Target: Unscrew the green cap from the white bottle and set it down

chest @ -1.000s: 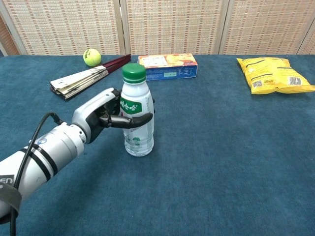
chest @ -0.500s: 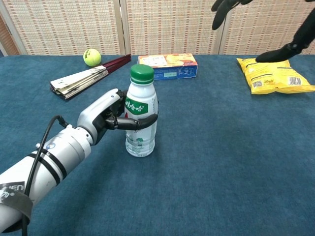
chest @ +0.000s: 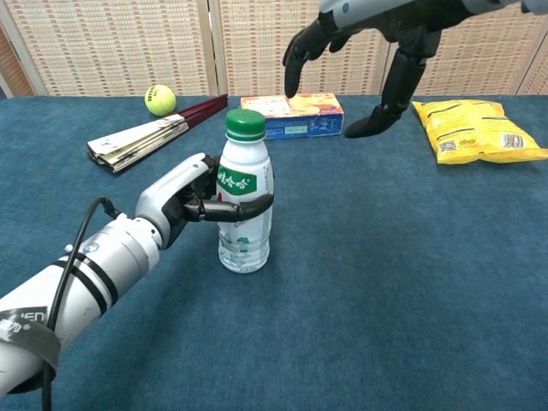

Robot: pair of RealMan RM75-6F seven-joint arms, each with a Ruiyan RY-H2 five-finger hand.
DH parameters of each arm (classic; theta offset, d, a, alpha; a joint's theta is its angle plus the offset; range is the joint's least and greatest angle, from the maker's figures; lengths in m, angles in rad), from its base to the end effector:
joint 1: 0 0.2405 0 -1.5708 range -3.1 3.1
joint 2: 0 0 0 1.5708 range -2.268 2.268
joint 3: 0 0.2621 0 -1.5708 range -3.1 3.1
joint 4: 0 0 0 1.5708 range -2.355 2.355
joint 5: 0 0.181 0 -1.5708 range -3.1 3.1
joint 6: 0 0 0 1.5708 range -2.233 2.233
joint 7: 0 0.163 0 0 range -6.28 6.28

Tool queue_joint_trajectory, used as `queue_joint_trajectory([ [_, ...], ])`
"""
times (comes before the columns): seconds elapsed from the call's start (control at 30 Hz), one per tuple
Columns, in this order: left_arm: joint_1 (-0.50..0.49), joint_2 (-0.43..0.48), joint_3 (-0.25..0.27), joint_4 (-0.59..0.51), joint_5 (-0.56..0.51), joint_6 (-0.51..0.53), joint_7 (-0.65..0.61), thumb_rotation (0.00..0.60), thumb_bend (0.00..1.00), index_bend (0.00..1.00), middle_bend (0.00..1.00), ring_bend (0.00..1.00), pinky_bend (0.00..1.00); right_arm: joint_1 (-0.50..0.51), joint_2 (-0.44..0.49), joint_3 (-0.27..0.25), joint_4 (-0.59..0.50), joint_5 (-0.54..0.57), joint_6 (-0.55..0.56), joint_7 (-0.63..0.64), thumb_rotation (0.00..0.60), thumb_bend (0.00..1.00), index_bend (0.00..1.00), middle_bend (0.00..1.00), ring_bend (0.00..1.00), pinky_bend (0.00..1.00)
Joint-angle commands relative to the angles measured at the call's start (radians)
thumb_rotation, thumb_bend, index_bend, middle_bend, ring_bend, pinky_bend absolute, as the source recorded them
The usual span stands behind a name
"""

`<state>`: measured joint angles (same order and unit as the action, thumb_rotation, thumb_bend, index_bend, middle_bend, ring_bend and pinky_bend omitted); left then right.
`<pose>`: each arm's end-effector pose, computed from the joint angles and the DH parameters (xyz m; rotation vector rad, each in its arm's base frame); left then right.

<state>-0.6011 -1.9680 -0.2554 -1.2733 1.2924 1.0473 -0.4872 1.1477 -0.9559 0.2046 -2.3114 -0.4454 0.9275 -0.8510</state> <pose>-0.1145 0.3112 -0.0871 -1.3128 -1.8900 -1.5876 -0.0144 -0.3071 0.1146 2.1941 -0.7617 0.6798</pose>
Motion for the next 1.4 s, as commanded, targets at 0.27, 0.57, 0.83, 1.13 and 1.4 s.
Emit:
queue_joint_trajectory([
  [0.27, 0.004, 0.008, 0.013, -0.003, 0.019, 0.011, 0.002, 0.6, 0.76, 0.68, 0.7, 0.32, 0.07, 0.086, -0.074, -0.052, 0.033, 0.08, 0.11, -0.055, 0.539, 0.24, 0.23, 0.0, 0.0, 0.0],
  [0.57, 0.004, 0.005, 0.018, -0.004, 0.018, 0.007, 0.012, 0.6, 0.76, 0.68, 0.7, 0.32, 0.07, 0.132, -0.118, -0.065, 0.057, 0.133, 0.123, -0.043, 0.537, 0.24, 0.23, 0.0, 0.0, 0.0],
  [0.83, 0.005, 0.005, 0.022, -0.007, 0.018, 0.007, 0.027, 0.6, 0.76, 0.68, 0.7, 0.32, 0.07, 0.157, -0.14, -0.068, 0.064, 0.141, 0.125, -0.017, 0.534, 0.24, 0.23, 0.0, 0.0, 0.0],
  [1.13, -0.005, 0.002, 0.018, 0.007, 0.014, -0.009, 0.032, 0.6, 0.76, 0.68, 0.7, 0.32, 0.08, 0.191, -0.165, -0.074, 0.071, 0.156, 0.13, -0.011, 0.535, 0.24, 0.23, 0.0, 0.0, 0.0],
  [1.4, -0.007, -0.003, 0.016, 0.014, 0.012, -0.009, 0.037, 0.6, 0.78, 0.69, 0.71, 0.33, 0.09, 0.213, -0.185, -0.079, 0.076, 0.168, 0.144, -0.007, 0.536, 0.24, 0.23, 0.0, 0.0, 0.0],
])
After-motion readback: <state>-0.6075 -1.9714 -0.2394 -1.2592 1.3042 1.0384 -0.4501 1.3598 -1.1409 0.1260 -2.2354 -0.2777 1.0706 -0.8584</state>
